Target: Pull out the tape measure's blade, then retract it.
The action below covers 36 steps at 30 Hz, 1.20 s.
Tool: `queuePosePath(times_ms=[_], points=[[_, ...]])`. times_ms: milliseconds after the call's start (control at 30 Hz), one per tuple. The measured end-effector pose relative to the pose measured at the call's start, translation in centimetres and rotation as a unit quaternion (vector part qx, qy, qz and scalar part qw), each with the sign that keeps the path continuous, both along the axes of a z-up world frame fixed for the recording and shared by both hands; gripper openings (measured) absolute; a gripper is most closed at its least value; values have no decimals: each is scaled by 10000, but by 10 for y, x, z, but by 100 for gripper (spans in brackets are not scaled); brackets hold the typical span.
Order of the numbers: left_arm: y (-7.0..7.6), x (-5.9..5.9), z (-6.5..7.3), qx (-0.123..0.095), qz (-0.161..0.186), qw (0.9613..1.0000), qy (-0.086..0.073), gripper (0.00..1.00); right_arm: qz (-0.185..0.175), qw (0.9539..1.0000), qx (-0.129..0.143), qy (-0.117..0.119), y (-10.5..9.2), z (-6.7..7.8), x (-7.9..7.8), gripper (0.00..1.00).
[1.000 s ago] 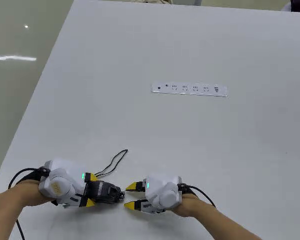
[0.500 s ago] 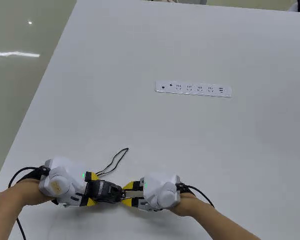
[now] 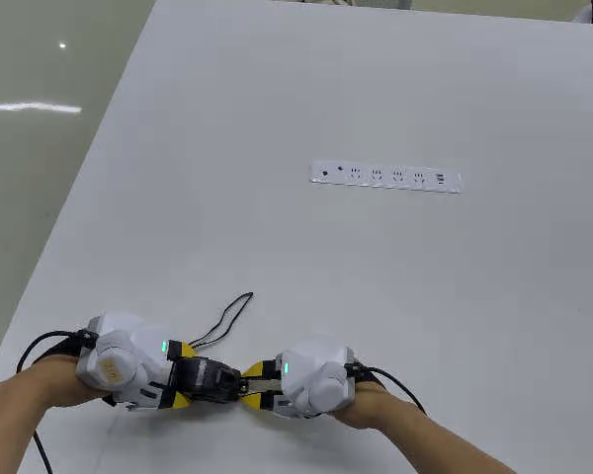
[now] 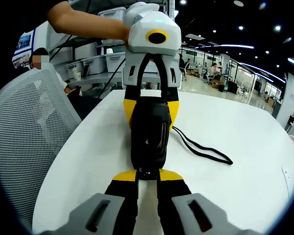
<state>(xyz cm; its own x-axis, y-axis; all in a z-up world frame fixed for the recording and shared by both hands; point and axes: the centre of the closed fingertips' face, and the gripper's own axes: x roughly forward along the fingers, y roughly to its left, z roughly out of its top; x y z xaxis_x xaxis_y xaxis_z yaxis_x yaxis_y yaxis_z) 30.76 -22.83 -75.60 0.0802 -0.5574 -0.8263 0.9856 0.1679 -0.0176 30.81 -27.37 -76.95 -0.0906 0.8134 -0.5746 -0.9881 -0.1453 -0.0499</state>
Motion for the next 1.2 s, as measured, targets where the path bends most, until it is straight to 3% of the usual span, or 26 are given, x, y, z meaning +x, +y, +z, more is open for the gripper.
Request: queuePosePath(times_ms=[233, 1200], points=[[1, 0, 0, -20, 13, 10000, 9, 29, -51, 9999, -36, 129, 0, 0, 0, 11], [5, -1, 0, -2, 73, 10000, 41, 29, 210, 9995, -219, 127, 1, 4, -1, 9]])
